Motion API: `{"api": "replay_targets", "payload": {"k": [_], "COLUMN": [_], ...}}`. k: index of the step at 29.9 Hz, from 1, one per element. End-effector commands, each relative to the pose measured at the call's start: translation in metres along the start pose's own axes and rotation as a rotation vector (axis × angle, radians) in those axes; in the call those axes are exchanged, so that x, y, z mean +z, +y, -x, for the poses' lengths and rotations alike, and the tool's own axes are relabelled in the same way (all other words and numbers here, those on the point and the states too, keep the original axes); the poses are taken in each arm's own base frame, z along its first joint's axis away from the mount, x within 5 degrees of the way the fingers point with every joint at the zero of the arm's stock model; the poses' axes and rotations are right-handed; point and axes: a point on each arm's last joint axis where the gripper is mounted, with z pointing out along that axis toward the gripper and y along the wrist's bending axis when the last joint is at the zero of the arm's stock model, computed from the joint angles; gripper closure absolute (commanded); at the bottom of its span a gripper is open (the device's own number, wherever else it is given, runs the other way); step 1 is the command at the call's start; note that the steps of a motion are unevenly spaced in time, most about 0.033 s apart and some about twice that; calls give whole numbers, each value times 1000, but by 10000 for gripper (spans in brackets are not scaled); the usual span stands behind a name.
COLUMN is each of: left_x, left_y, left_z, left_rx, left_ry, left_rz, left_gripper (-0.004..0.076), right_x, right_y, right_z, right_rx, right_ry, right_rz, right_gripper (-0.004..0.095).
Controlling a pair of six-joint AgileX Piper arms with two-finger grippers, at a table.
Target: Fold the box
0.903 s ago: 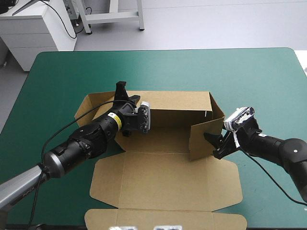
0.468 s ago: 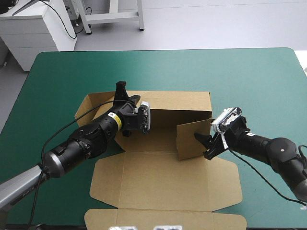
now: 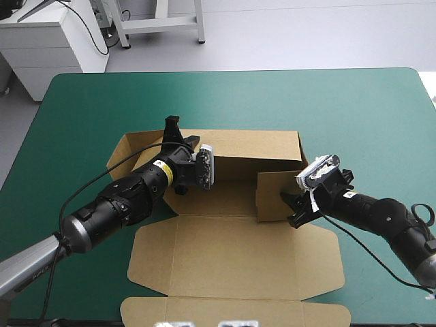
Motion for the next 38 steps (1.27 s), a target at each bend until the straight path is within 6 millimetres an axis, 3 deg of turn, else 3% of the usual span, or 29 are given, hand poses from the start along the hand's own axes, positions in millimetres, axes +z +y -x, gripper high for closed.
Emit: {"api": "replay_targets", "payload": {"k": [1,8,15,22,25,28,33,35,38], "left_x": [-5,-6,-6,-6,-6,-6,-6,-10,-17], "left_y": [-4,-6,-7,-7,-8,-8,-7,-6,-2], "left_z": [4,9,5,5,5,5,5,8,12], "left_rx": [-54,-43,-46,-50,-54,-56,-67,-65,-64], "left_ry": [26,23,67,65,64,64,62,49,19], "left_rz": [-29,-35,-48,-49,-50,-51,-49,-42,-21], "left_gripper": [732,732,732,732,696,583,327,283,282], "right_x": [-6,12,11,9,9,9,8,8,8], "right_y": [-5,-4,-1,-2,-3,-5,-5,-5,-5], "right_z": [13,3,13,22,23,25,25,25,25], "right_rx": [17,47,58,57,108,145,147,149,149], "right_ry": [-56,25,21,1,-5,-16,-16,-16,-17], "right_rz": [-51,11,75,85,68,51,52,52,50], "right_gripper": [363,675,913,924,924,924,924,924,924]}}
